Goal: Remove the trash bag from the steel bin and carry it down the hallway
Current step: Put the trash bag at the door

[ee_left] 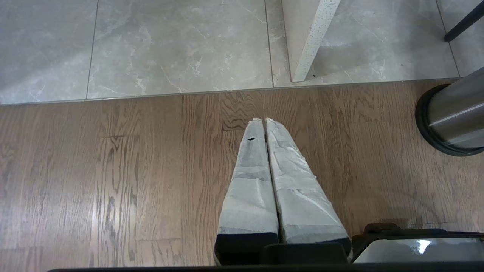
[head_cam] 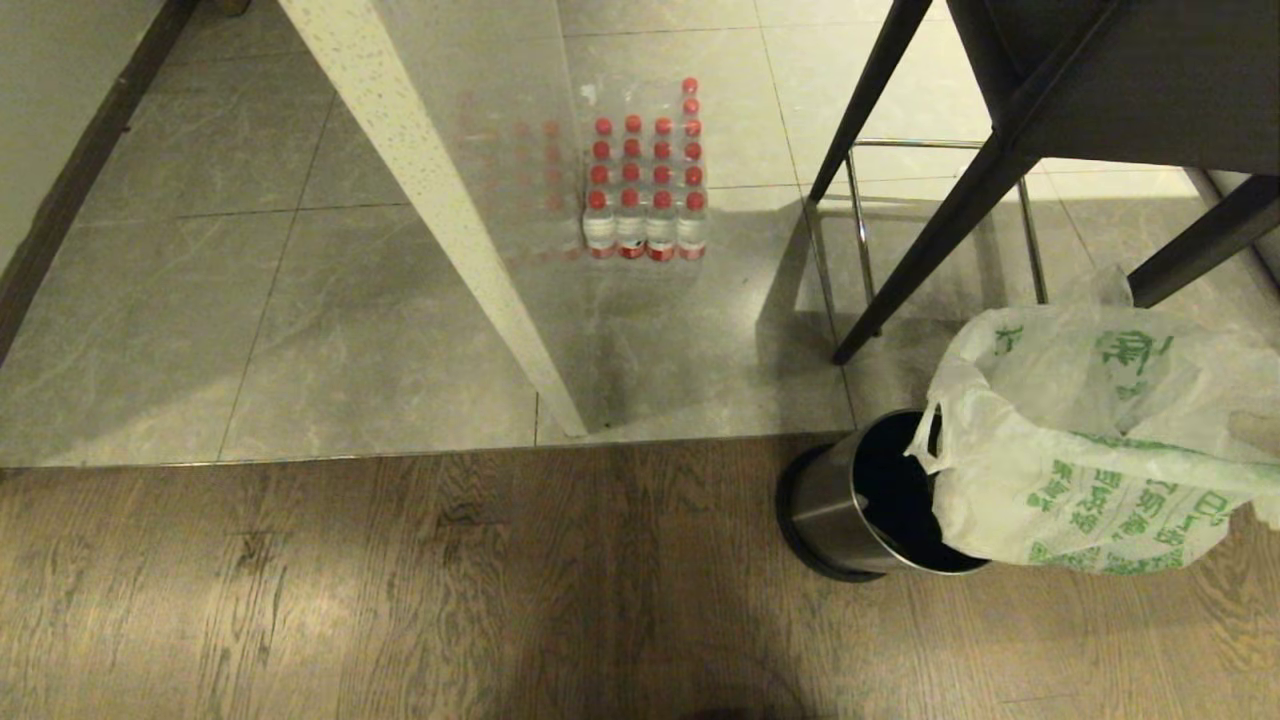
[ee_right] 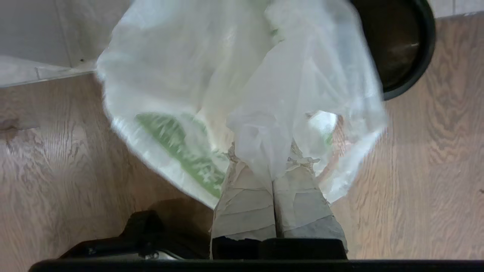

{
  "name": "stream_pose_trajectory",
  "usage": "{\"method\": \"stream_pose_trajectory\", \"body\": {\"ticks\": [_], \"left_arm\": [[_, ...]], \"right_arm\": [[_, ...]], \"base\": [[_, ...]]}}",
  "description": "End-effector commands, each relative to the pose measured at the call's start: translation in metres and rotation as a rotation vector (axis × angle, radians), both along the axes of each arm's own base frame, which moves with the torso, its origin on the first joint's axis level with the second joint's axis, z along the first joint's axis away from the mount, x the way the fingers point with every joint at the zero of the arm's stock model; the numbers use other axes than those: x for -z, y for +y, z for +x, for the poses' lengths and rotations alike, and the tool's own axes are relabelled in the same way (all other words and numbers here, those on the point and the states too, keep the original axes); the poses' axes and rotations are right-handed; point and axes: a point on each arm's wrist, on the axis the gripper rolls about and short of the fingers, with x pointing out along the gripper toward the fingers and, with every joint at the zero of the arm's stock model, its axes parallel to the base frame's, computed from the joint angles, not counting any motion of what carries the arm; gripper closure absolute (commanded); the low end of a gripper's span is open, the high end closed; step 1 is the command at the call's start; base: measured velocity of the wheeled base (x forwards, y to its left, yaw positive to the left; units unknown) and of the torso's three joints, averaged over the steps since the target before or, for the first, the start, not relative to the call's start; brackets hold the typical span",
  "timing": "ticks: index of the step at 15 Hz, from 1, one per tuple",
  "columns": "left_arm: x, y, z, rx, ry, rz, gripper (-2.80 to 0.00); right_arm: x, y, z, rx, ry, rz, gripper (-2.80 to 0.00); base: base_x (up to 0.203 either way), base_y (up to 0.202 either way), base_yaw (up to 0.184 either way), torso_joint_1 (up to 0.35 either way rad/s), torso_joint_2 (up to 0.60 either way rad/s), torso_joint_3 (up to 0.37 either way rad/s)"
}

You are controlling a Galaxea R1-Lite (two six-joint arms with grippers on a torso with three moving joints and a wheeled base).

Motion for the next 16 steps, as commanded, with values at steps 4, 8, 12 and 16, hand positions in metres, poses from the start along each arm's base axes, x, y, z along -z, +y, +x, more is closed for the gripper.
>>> {"method": "stream_pose_trajectory", "body": {"ticks": [4,8,12,16], "left_arm": [[0.0,0.0,0.0,0.0,0.002,0.0,0.0],[0.0,0.0,0.0,0.0,0.002,0.0,0.0],[0.0,0.0,0.0,0.0,0.001,0.0,0.0],[0.0,0.0,0.0,0.0,0.001,0.001,0.0]], "right_arm": [[0.005,-0.012,-0.035,0.065,-0.062,-0.001,0.0],[0.047,-0.02,-0.094,0.07,-0.104,-0.023,0.0],[0.124,-0.021,-0.132,0.05,-0.063,-0.033,0.0],[0.155,-0.019,-0.137,-0.022,-0.178,-0.003,0.0]], "base": [[0.0,0.0,0.0,0.0,0.0,0.0],[0.0,0.0,0.0,0.0,0.0,0.0],[0.0,0.0,0.0,0.0,0.0,0.0],[0.0,0.0,0.0,0.0,0.0,0.0]]}}
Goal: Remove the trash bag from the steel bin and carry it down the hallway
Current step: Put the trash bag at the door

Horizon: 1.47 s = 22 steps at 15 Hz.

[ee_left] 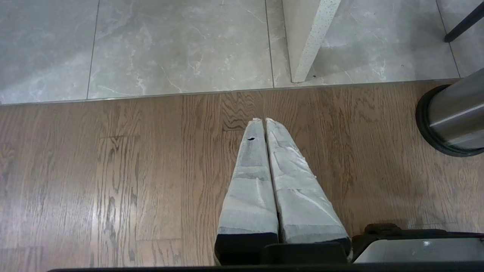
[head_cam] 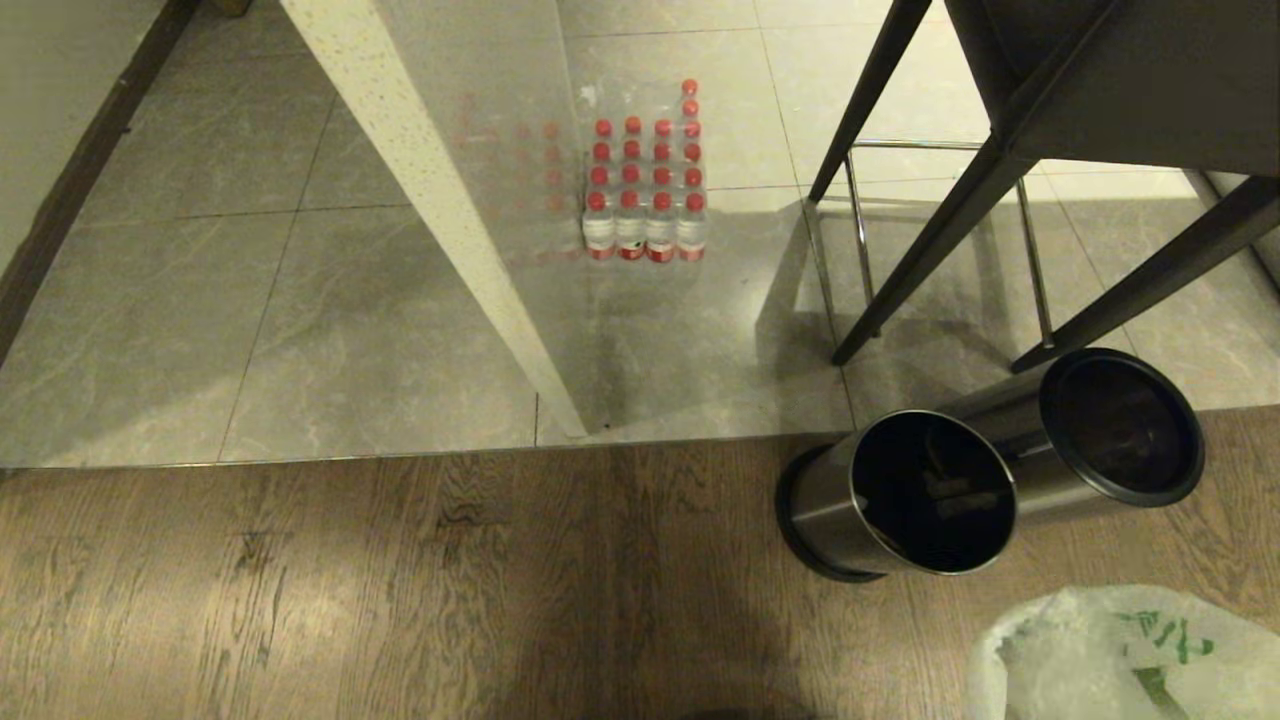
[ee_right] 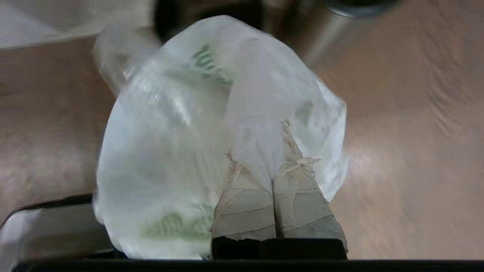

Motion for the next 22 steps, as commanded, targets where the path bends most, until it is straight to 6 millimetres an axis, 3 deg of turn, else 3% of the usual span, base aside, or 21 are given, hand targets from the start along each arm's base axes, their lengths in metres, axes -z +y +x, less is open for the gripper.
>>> {"method": "stream_pose_trajectory", "body": {"ticks": [1,4,22], "left_arm": [[0.0004,0.0,0.0002,-0.001,0.002,0.001,0.0],[0.0,0.0,0.0001,-0.001,0.001,0.001,0.0],[0.0,0.0,0.0001,-0.001,0.001,0.001,0.0]], "right_arm": [[0.0128,0.0008,-0.0113,-0.034,-0.122,-0.012,0.0],[0.0215,0.002,-0.0091,-0.073,-0.208,-0.003,0.0],[0.0217,0.0021,-0.0089,-0.079,-0.199,-0.006,0.0]], "base": [[0.0,0.0,0.0,0.0,0.0,0.0],[0.0,0.0,0.0,0.0,0.0,0.0],[0.0,0.0,0.0,0.0,0.0,0.0]]}}
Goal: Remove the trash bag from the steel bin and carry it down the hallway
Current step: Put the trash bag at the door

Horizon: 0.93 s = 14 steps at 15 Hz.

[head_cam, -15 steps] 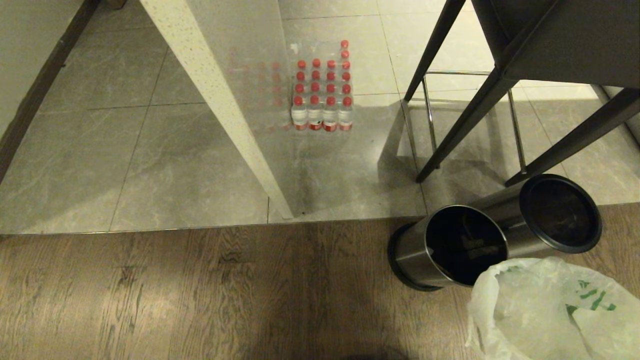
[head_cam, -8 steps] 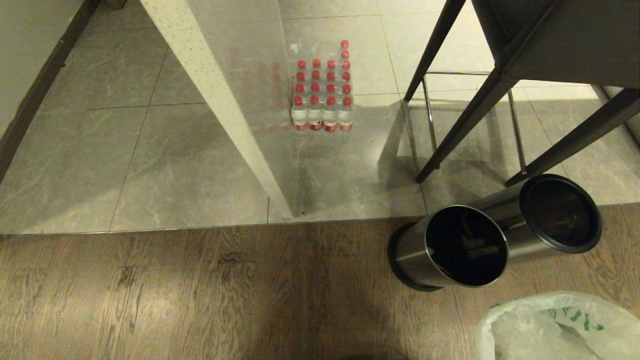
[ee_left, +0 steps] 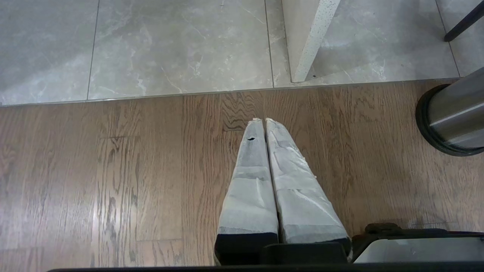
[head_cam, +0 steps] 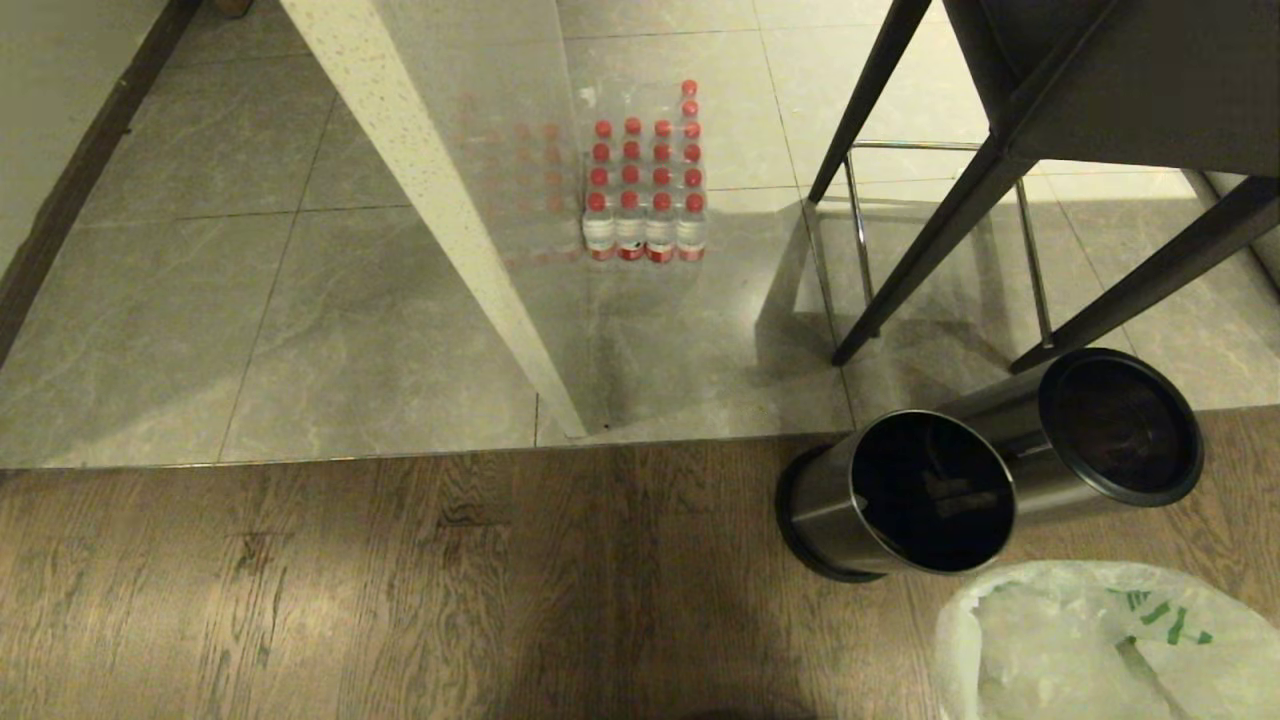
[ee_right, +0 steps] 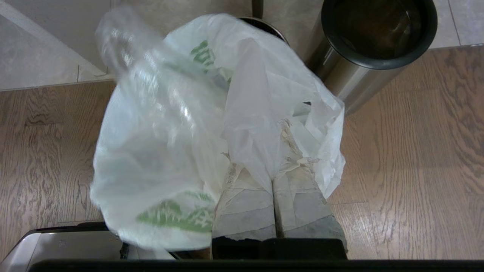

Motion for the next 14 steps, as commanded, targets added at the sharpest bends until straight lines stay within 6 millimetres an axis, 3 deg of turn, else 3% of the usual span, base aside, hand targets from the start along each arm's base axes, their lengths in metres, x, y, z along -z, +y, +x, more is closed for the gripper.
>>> {"method": "stream_pose_trajectory", "body": {"ticks": [1,5,14], "left_arm": [[0.0003,0.0,0.0002,0.0,0.002,-0.001,0.0],[-0.0001,0.0,0.0001,-0.002,0.001,-0.006,0.0],[0.0004,0.0,0.0002,-0.002,0.002,-0.006,0.0]], "right_arm": [[-0.0001,0.0,0.0003,0.0,0.005,0.0,0.0],[-0.0001,0.0,0.0004,0.0,0.005,0.0,0.0],[0.0,0.0,0.0003,0.0,0.004,0.0,0.0]], "base": [[0.0,0.0,0.0,0.0,0.0,0.0],[0.0,0.0,0.0,0.001,0.0,0.027],[0.0,0.0,0.0,0.003,0.0,0.188]]}}
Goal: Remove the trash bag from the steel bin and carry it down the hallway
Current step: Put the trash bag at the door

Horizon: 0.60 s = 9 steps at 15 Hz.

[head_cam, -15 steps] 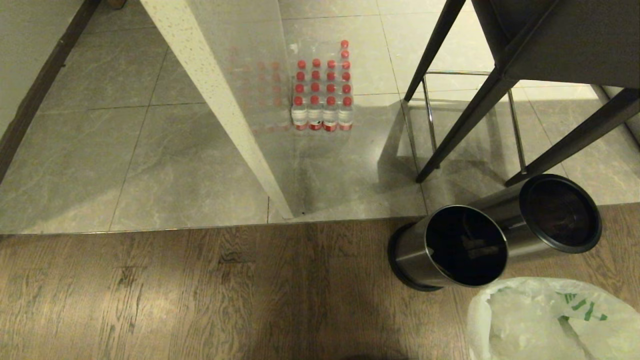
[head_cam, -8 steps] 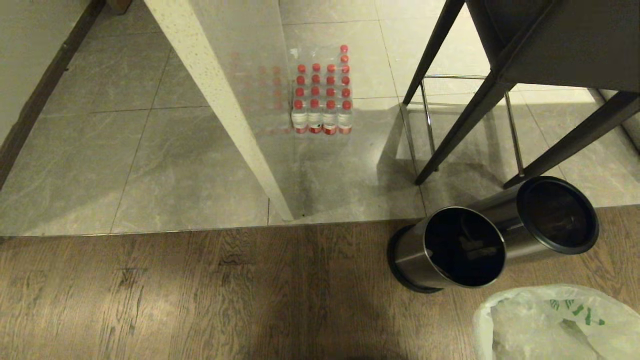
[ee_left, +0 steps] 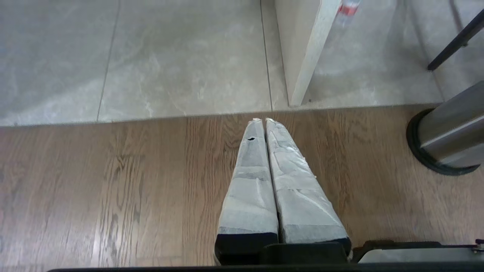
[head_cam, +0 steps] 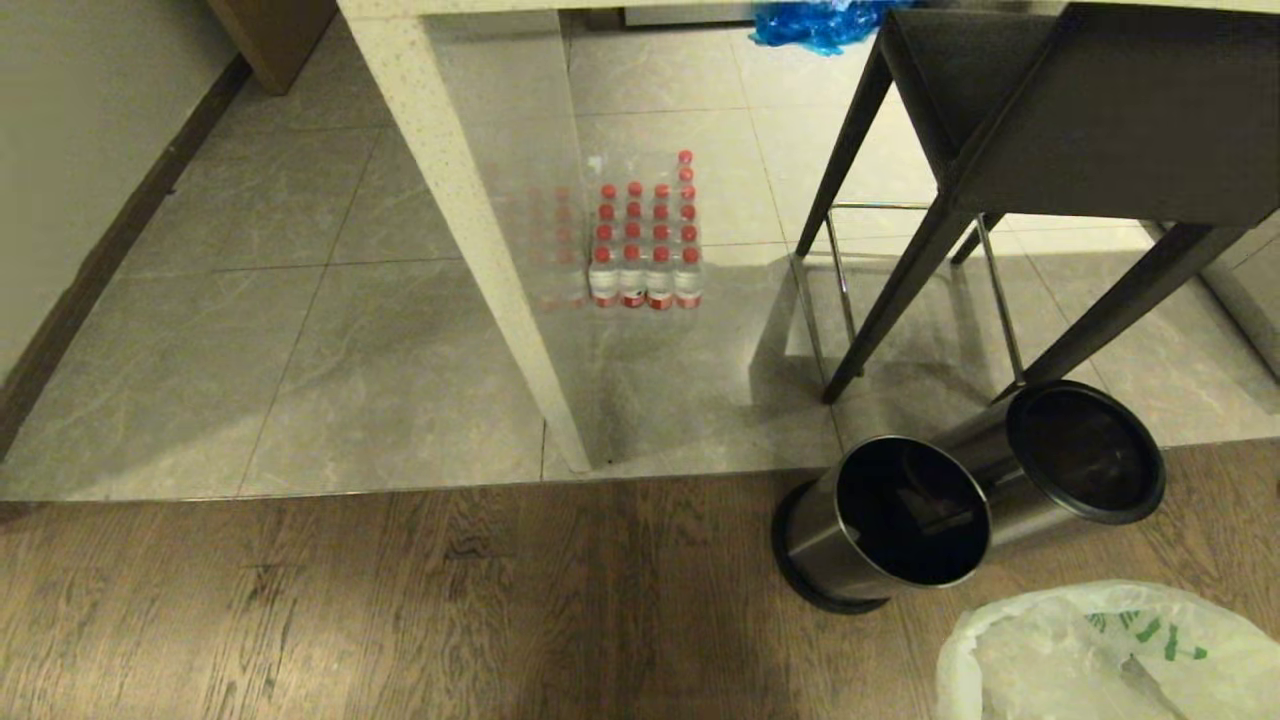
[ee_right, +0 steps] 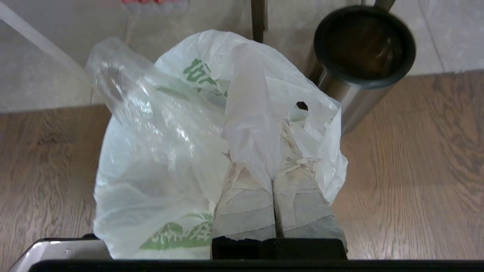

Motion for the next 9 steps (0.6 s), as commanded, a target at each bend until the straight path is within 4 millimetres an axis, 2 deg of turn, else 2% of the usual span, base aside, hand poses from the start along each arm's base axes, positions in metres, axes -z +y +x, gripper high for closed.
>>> {"method": "stream_pose_trajectory", "body": {"ticks": [1,9], "left_arm": [[0.0004,0.0,0.0002,-0.001,0.002,0.0,0.0],[0.0004,0.0,0.0002,-0.001,0.002,0.0,0.0]], "right_arm": [[-0.0001,0.0,0.0002,-0.001,0.002,0.0,0.0],[-0.0001,0.0,0.0002,-0.001,0.002,0.0,0.0]], "base": [[0.0,0.0,0.0,0.007,-0.01,0.216],[0.0,0.0,0.0,0.001,0.0,0.204]]}}
